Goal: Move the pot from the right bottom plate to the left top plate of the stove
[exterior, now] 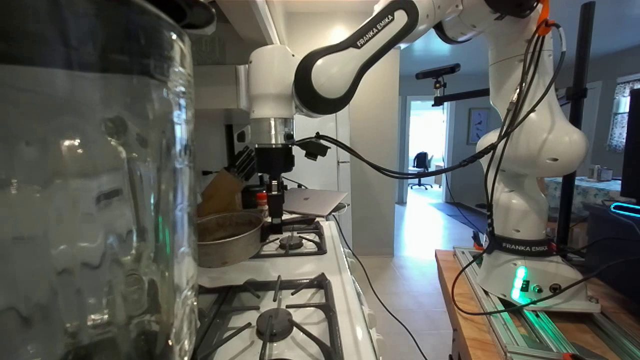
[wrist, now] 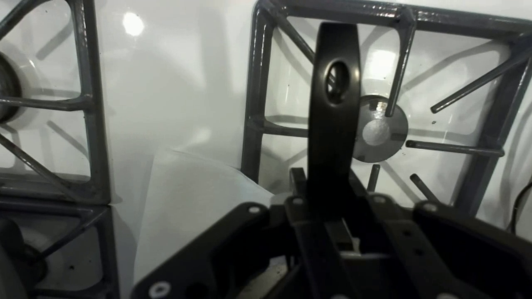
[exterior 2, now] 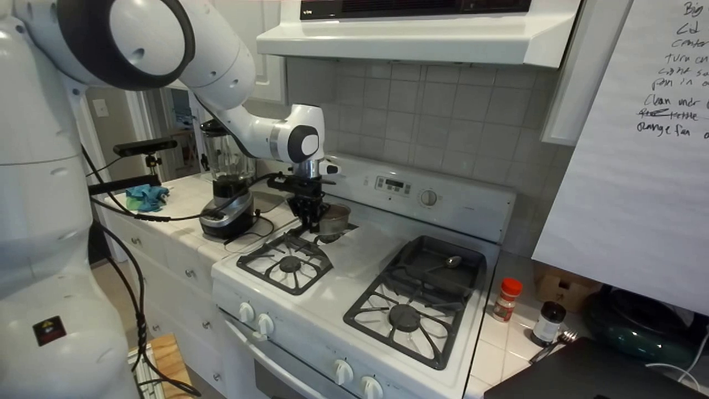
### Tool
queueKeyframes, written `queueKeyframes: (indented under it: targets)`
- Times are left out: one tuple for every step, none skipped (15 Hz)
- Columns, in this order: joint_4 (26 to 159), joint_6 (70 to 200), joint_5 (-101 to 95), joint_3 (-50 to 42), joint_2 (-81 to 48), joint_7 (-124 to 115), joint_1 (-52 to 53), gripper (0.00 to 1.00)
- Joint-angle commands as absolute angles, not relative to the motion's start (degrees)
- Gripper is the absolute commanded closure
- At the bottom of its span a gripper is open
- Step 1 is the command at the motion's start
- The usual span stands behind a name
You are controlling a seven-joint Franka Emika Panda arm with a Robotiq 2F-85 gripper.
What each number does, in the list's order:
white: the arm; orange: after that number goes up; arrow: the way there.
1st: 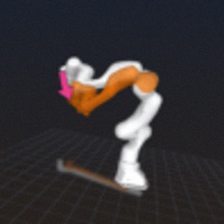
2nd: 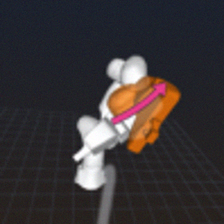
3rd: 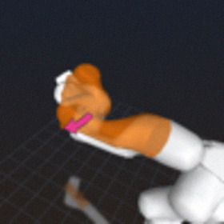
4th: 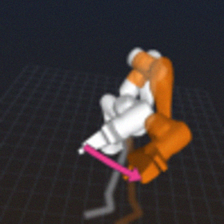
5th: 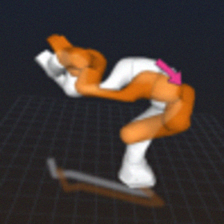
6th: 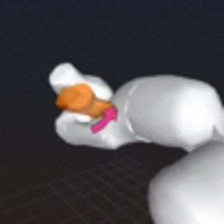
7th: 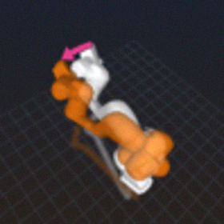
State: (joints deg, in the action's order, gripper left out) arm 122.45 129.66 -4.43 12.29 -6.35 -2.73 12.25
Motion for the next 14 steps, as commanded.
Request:
queueKeyframes:
  targets:
    - [122.45,129.49,-4.38,12.07,-6.31,-2.70,12.43,0.77]
    - [122.49,129.49,-4.38,11.99,-6.29,-2.70,12.38,0.77]
    - [122.49,129.49,-4.38,11.94,-6.30,-2.70,12.36,0.77]
    - [122.49,129.49,-4.38,11.92,-6.30,-2.70,12.36,0.77]
    - [122.49,129.49,-4.38,11.89,-6.30,-2.70,12.34,0.77]
    - [122.49,129.49,-4.38,11.90,-6.30,-2.70,12.36,0.77]
    - [122.49,129.49,-4.38,11.90,-6.30,-2.70,12.35,0.77]
    - [122.49,129.49,-4.38,11.90,-6.30,-2.70,12.36,0.77]
    - [122.49,129.49,-4.38,11.90,-6.30,-2.70,12.36,0.94]
    - [122.37,129.57,-4.69,11.93,-6.57,-2.83,12.45,0.94]
    - [122.18,129.45,-5.20,11.93,-6.87,-3.15,12.58,0.94]
    - [121.88,129.25,-5.42,11.99,-7.18,-3.28,12.72,0.94]
    - [121.58,129.26,-5.36,12.09,-7.52,-3.12,12.82,0.94]
    - [121.15,129.27,-5.15,12.20,-7.89,-2.87,12.91,0.94]
